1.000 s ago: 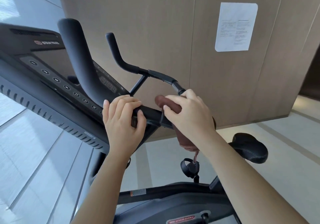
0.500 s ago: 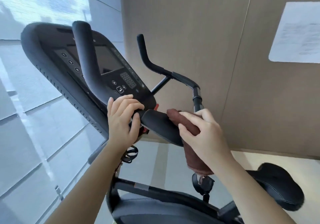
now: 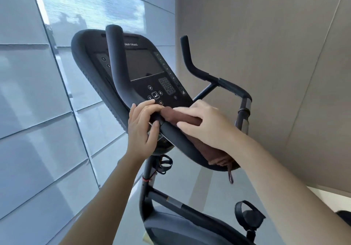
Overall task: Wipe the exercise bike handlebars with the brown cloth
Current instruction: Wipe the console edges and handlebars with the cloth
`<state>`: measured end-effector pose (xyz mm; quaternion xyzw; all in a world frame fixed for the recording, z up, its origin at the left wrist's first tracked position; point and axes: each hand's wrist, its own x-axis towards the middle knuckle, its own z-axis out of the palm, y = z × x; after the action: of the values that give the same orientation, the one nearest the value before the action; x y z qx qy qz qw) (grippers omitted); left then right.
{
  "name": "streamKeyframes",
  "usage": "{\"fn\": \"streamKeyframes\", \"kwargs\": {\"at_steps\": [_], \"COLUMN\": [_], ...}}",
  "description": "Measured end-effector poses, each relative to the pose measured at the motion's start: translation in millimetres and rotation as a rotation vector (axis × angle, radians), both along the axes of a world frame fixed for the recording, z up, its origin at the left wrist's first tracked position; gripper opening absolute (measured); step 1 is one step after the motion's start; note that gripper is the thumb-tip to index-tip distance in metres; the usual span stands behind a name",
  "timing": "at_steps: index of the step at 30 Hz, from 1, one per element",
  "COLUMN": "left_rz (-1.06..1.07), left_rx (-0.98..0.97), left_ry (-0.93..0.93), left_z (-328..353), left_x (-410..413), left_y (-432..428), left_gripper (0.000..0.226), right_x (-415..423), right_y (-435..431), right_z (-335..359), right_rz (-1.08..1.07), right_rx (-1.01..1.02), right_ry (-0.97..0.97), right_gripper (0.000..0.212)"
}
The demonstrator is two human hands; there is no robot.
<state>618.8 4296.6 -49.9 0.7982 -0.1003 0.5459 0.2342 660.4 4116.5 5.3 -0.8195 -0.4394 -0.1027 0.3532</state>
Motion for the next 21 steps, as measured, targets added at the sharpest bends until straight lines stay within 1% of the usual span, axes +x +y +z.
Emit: {"fn": "streamKeyframes", "kwargs": {"at_steps": [4,10,13,16,17,20,21], "left_rz": [-0.004,0.029,0.028,0.049,0.066,0.122,0.157], "left_rx": [0.023,0.005,-0.003,-0.038,-0.059,-0.147,-0.161], "left_ry": [-0.02,0.05,0.092,0.136,0.152,0.205,0.21], "left_z": [1,3,4,6,6,7,6], "left_x": [0,-3,-5,-10,-13,-22,-26], "left_y": [2,1,0,-5,-7,-15,-19], "left_gripper": [0.026,0.026,0.028,0.032,0.033,0.039,0.041], "right_x": [5,15,32,50,53,58,61], "right_y": [-25,-71,-66,-38,-27,-8,-9], "right_z": [-11,-25,-8,10,12,7,5], "right_rz": [0.044,0.161,0.239,0.317,0.368,0.535,0.564], "right_rx": [0.023,0.023,-0.006,0.081,0.06,-0.112,-0.126], "right_ry": [-0.019,-0.015,-0.01,0.036,0.05,0.071,0.082], "right_gripper": [0.033,0.036,0.038,0.04,0.042,0.046,0.047]}}
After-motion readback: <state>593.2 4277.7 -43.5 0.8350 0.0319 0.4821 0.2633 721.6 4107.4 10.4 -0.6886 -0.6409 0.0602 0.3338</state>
